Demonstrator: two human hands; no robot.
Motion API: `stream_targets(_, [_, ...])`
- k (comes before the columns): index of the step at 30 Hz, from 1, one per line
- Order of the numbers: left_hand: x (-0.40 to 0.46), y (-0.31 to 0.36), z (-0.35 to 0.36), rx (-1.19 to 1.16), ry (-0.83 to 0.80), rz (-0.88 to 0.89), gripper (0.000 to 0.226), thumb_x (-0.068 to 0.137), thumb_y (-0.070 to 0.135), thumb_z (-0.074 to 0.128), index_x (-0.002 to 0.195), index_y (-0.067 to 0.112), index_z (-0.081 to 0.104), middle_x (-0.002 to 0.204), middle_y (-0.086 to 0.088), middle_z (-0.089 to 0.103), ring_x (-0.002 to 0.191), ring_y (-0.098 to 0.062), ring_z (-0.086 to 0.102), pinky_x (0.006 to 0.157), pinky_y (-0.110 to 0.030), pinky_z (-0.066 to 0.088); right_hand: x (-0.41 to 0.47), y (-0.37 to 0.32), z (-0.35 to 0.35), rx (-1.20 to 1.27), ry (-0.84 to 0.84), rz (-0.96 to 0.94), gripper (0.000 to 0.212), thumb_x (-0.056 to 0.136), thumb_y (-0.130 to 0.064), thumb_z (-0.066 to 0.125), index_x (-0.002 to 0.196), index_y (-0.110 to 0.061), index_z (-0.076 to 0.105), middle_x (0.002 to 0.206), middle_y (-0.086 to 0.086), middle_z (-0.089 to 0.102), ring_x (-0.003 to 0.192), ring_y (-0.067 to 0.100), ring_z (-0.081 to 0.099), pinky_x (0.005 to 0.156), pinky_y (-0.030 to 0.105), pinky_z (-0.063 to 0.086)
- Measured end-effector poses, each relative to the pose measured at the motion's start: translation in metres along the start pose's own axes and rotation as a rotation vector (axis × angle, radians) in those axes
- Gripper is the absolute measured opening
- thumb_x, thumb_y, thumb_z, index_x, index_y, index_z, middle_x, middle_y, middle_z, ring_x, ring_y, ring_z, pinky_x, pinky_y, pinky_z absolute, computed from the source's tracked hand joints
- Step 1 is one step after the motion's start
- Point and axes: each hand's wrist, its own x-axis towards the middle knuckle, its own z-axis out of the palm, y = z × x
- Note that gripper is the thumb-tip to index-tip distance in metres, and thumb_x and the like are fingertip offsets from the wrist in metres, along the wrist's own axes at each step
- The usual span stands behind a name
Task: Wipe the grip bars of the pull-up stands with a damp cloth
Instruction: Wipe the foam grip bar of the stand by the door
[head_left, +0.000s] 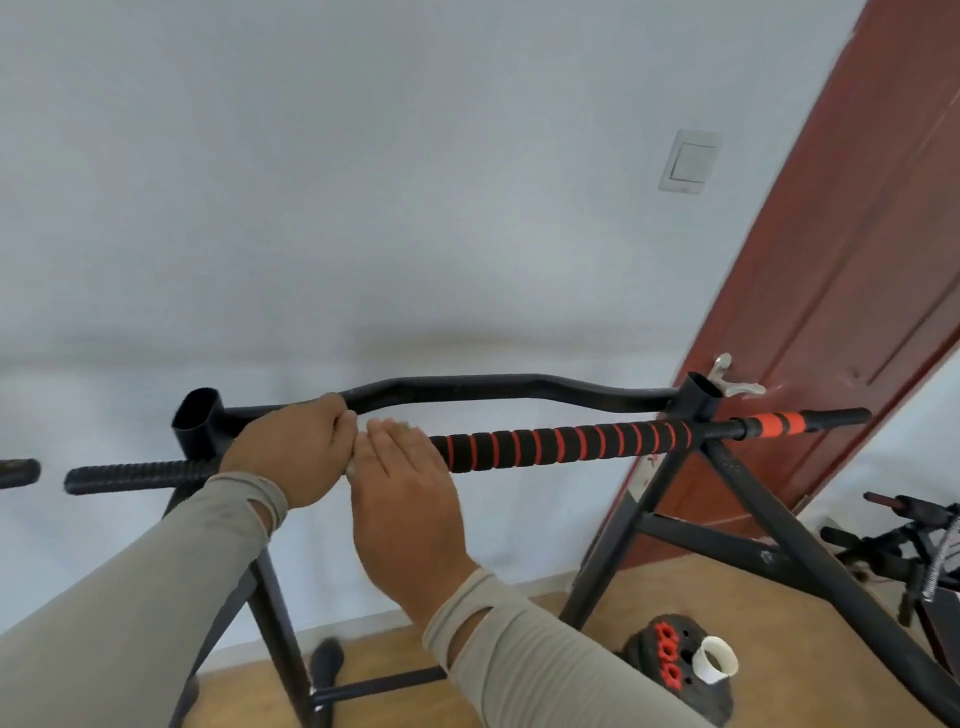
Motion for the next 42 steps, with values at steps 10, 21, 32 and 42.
stream_targets(10, [0.002,0.008,-0.014,0.004,-0.164,-0.064,0.043,0.101,0.044,0.033,0.072,0.021,0.055,0.067,0.002,0.063,0.063,-0.017,0.062,0.068,-0.035,0.054,-0.020,0.135,-0.071,-0.216,-0.094,-0.036,0.040,0.093,-0.011,0.065,0.133,-0.017,0.063,0.121,-0.002,0.070,0.108,0.017,0.063,0.105,0.038,0.050])
stream_targets(21, [0.017,0.012,-0.015,-0.037,-0.310,-0.069,0.046,0.104,0.038,0.033,0.075,0.013,0.059,0.063,-0.002,0.066,0.054,-0.016,0.060,0.057,-0.028,0.045,-0.046,0.251,-0.143,-0.427,-0.246,0.513,0.030,0.089,-0.002,0.065,0.117,-0.012,0.070,0.114,0.009,0.072,0.109,0.030,0.067,0.093,0.043,0.057])
stream_targets(32, [-0.008,0.020,-0.003,0.047,0.011,-0.042,0.049,0.103,0.053,0.020,0.073,0.024,0.047,0.060,0.006,0.058,0.055,-0.015,0.057,0.060,-0.033,0.050,-0.059,0.243,-0.116,-0.156,0.021,0.615,0.029,0.107,-0.016,0.041,0.120,-0.004,0.065,0.129,0.016,0.063,0.126,0.036,0.055,0.111,0.050,0.042])
stream_targets(42, [0.016,0.020,-0.005,0.011,-0.177,-0.068,0.054,0.104,0.048,0.022,0.076,0.020,0.058,0.071,0.001,0.063,0.065,-0.016,0.061,0.071,-0.037,0.054,-0.015,0.083,-0.024,-0.054,0.101,0.190,0.023,0.092,0.006,0.048,0.102,-0.004,0.066,0.106,0.012,0.065,0.103,0.034,0.061,0.104,0.045,0.045])
